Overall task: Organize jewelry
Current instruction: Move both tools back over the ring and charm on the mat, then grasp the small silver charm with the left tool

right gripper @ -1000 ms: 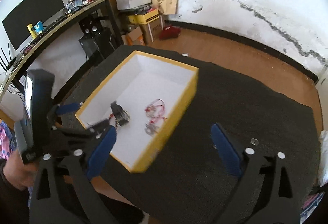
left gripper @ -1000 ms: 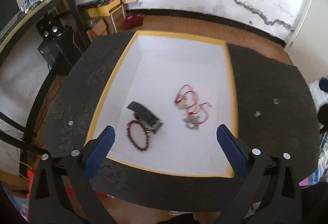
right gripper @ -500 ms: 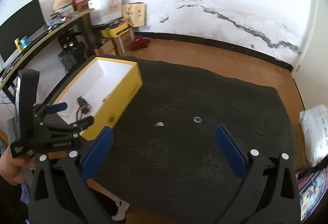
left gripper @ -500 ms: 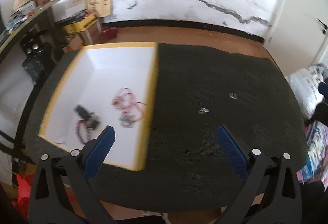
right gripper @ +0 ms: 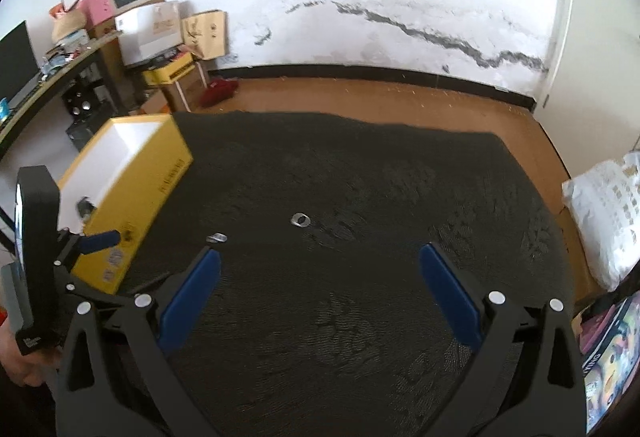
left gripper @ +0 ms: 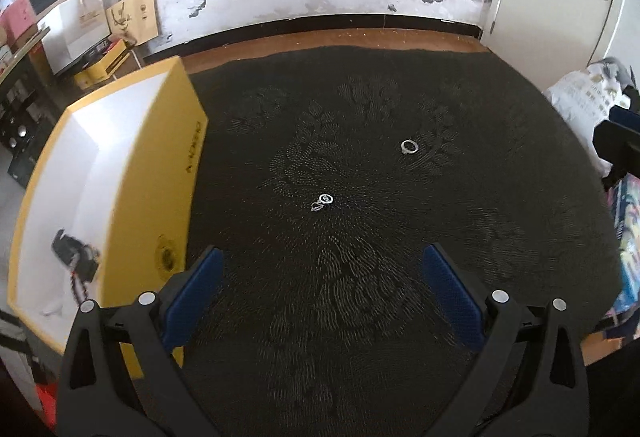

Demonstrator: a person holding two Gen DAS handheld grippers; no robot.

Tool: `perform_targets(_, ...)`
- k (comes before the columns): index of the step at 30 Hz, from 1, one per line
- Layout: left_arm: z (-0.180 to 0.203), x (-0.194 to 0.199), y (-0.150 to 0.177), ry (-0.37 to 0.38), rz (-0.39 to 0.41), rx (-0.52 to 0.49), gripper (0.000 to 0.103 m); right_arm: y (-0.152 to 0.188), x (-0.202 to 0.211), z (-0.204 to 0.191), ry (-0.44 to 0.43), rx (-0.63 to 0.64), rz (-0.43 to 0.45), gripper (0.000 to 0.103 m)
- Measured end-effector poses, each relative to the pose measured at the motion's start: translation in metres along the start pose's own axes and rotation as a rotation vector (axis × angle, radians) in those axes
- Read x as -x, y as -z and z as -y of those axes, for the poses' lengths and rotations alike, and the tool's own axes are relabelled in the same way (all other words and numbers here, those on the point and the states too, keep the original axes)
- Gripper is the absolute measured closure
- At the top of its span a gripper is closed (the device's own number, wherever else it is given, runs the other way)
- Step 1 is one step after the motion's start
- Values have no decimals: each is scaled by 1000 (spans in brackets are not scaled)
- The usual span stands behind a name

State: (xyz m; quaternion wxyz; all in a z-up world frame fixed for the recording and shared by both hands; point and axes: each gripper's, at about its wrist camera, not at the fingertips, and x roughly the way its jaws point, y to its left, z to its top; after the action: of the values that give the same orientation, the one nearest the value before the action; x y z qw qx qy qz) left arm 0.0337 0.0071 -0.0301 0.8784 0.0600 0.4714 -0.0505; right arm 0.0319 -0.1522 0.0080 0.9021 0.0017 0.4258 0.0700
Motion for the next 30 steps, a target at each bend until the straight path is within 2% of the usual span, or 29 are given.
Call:
perform_targets(4, 1, -42, 0, -11, -39, -8, 6, 7, -32, 13, 24, -5, -51, 7)
perform_targets(6, -5, -62, -8, 17, -70, 66, 6, 7, -43, 18, 31, -4, -66, 7)
perform_targets(8, -9, -74, -13, 58, -65, 128, 6, 6, -51, 21, 35, -5, -67, 7)
perform_targets(9, -9, -78, -14, 56, -66, 135, 6, 6, -54, 23, 33, -5, -67, 7)
perform_targets(16, 12, -110, -16, 34, -69, 94, 6, 5, -68, 25, 37, 17, -86, 7)
perform_targets(18, 19, -113, -15, -7, -19, 59, 6, 4, -69, 29, 44, 11, -87, 7)
perform_targets(23, 18, -113, -11, -7, 38, 80, 7, 2, -68, 43, 51, -27, -84, 7)
perform_targets(25, 19, -110, -7, -15, 45, 87, 11, 1, -67, 48, 48, -41, -77, 7)
perform_targets(27, 16, -106, -4, -28, 57, 106, 22, 0, -65, 52, 39, -52, -73, 7)
perform_targets(28, 13, -101, 0, -29, 58, 108, 24, 0, -64, 53, 37, -54, -71, 7)
perform_targets(30, 11, -97, 1, -38, 69, 106, 36, -1, -63, 54, 32, -55, -69, 7)
